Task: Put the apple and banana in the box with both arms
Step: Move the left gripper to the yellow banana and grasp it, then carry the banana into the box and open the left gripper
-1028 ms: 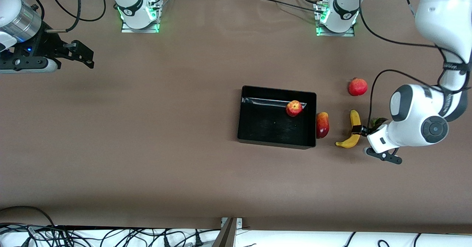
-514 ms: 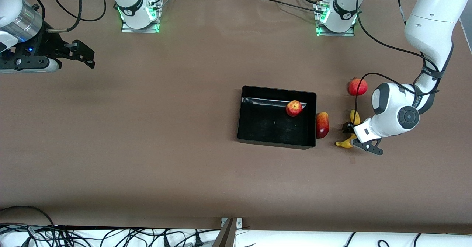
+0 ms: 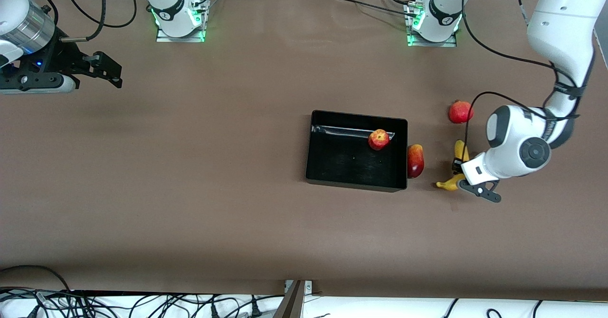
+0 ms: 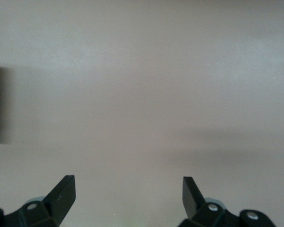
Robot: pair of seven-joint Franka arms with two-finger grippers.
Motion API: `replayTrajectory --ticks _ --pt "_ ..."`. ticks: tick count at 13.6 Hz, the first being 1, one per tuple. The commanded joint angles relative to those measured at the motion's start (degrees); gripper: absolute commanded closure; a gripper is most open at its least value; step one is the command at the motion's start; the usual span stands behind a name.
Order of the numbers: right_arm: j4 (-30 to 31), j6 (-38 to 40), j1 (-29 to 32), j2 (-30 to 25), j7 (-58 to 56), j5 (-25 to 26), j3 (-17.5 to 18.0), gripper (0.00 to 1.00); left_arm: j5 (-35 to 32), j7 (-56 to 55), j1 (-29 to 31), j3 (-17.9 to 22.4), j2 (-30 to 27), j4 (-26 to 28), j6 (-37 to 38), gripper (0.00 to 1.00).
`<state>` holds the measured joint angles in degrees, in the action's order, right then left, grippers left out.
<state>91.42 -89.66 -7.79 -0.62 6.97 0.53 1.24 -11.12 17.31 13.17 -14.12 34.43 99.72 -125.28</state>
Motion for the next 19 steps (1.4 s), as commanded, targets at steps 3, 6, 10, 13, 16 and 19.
replayTrajectory --ticks 3,6,10,13,16,19 --pt "-0.98 0.63 -0.29 0.18 -0.03 1.05 -0.01 0.0 0.91 -10.06 -8.92 -1.35 -1.65 -17.62 23.92 1.0" --pt "-0.98 0.63 -0.29 0.18 -0.03 1.05 -0.01 0.0 8.38 -28.41 -18.32 -1.26 -1.3 -17.98 23.34 1.0" --pt "-0.98 0.8 -0.29 0.18 -0.03 1.05 -0.01 0.0 7.69 -44.96 -29.76 -0.91 4.66 -16.93 11.66 1.0" --pt "-0.98 0.89 -0.29 0.18 0.06 0.87 -0.01 0.0 7.6 -46.41 -31.62 -0.82 8.27 -16.06 7.96 1.0" --pt "-0.9 0.98 -0.29 0.18 0.06 0.87 0.08 0.0 7.69 -47.11 -31.71 -0.82 10.3 -15.96 6.98 0.43" --pt "-0.98 0.89 -0.29 0.18 0.06 0.87 0.08 0.0 7.78 -48.08 -30.13 -0.47 6.72 -16.84 11.79 0.0"
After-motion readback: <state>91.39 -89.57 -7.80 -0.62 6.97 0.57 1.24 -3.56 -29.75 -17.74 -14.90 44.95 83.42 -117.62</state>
